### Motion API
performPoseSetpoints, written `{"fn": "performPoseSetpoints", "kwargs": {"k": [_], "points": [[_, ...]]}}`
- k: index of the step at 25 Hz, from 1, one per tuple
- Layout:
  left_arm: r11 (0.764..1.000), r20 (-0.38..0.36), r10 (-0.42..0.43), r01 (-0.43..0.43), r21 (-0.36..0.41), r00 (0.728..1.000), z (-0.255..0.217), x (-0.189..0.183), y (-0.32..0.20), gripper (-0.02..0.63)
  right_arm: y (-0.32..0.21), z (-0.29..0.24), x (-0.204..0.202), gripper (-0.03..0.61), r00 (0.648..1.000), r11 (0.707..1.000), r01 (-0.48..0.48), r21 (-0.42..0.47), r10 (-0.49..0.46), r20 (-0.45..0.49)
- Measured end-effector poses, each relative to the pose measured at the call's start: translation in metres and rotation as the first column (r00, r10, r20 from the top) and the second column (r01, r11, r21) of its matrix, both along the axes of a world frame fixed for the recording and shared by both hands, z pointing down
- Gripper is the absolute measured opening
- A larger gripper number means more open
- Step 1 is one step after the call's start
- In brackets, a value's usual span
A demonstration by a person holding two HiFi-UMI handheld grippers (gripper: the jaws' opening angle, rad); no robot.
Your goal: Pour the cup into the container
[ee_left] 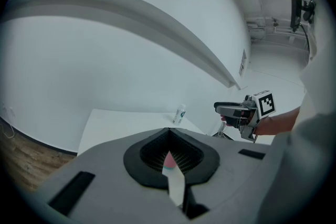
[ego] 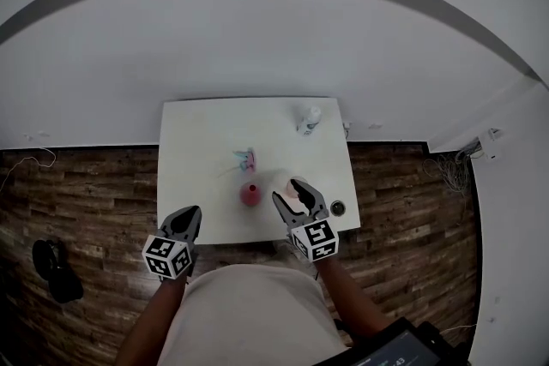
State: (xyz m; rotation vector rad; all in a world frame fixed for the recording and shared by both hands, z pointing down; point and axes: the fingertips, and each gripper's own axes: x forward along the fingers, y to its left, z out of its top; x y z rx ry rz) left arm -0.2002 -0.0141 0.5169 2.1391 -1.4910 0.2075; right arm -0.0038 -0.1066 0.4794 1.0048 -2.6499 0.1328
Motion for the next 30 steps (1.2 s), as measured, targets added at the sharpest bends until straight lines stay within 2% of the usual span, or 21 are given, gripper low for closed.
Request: {"fn": "performPoseSetpoints", "kwargs": {"k": [10, 17, 23, 30], "points": [[0.999, 0.011, 0.041, -0.041, 0.021, 0.999, -0.004, -0.016, 0.003, 0.011, 0.015, -0.014, -0.018, 0.221, 0.999, 0.998, -0.041, 0.044, 0.041, 0.001], [0.998, 0.012, 0.031, -0.031, 0.055, 0.999, -0.007, -0.032, 0.003, 0.011, 0.025, -0.04, -0.021, 0.221, 0.992, 0.976, -0.127, 0.176, 0.13, -0.002], [0.995, 0.053, 0.032, -0.037, 0.091, 0.998, -0.004, -0.041, 0.014, 0.011, 0.05, -0.047, -0.034, 0.221, 0.991, 0.948, -0.116, 0.296, 0.131, -0.03], [0.997, 0.06, 0.017, -0.021, 0.071, 0.998, 0.006, -0.051, 0.022, 0.011, 0.066, -0.031, -0.054, 0.221, 0.995, 0.959, -0.068, 0.274, 0.084, -0.049]]}}
